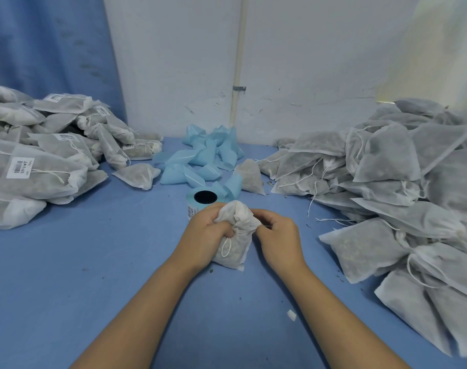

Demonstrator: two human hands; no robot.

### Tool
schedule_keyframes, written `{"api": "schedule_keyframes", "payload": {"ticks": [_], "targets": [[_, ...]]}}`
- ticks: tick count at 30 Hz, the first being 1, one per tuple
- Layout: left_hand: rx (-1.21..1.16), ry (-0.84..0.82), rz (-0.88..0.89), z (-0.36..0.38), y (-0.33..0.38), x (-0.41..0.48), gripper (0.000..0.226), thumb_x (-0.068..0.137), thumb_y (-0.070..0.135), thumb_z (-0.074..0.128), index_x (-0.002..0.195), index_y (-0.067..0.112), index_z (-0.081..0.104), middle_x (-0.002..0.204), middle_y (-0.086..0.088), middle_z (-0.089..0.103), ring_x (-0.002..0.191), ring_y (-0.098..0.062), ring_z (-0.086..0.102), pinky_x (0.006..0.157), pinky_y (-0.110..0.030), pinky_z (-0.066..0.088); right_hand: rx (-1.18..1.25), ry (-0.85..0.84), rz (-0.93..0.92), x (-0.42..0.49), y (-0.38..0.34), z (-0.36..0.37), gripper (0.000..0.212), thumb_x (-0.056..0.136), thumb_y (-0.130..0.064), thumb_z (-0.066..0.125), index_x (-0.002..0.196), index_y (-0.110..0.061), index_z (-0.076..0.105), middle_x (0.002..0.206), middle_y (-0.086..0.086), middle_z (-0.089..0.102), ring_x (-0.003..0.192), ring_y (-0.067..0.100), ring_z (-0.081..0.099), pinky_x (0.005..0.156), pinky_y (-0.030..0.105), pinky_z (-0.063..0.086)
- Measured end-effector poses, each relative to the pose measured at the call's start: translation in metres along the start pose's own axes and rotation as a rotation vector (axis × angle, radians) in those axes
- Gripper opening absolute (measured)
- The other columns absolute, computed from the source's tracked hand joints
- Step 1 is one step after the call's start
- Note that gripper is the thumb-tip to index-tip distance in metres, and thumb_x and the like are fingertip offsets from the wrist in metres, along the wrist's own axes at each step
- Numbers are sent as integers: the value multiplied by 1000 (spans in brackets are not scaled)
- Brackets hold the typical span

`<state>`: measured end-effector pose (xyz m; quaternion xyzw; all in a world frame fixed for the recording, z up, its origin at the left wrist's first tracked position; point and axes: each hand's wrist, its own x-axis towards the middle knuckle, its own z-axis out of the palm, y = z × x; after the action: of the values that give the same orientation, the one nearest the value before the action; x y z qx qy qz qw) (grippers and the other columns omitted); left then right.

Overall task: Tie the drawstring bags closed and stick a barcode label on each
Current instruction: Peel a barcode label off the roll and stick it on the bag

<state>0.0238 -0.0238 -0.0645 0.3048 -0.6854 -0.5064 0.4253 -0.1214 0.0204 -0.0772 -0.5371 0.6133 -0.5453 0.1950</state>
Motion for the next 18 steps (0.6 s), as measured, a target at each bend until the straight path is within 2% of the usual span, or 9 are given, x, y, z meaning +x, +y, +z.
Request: {"api": "schedule_keyframes", "payload": {"ticks": [4,6,9,15,18], "targets": [[24,24,7,1,0,-1,28,58,14,52,83,13,64,74,18,58,72,1,54,65,-9,40,76,28,26,0,0,0,26,85,2,59,101,-13,73,90,-8,73,81,-5,66,73,10,49],[19,23,6,1,1,-1,29,58,14,52,84,12,64,74,18,58,72,0,54,65,-9,40,133,35,38,1,0,-1,19,87,0,62,97,-12,74,83,-13,72,77,-5,66,69,9,48],[2,32,6,1,1,-1,30,57,13,52,84,13,65,78,16,60,73,1,55,66,-9,41,205,27,61,2,-1,-1,19,87,-4,64,86,-21,72,75,-18,72,75,-6,66,66,8,46],[-15,38,-1,1,2,-3,23,58,12,52,77,20,62,72,18,58,68,2,53,62,-9,39,284,34,127,3,-2,-2,14,87,-7,65,87,-18,74,84,-9,75,81,1,68,72,12,49],[-28,53,-6,1,2,-2,22,58,12,53,76,23,62,75,12,59,69,1,54,63,-9,40,344,72,168,4,-3,-4,15,87,-9,66,83,-22,73,82,-10,75,80,0,69,69,9,48]]}}
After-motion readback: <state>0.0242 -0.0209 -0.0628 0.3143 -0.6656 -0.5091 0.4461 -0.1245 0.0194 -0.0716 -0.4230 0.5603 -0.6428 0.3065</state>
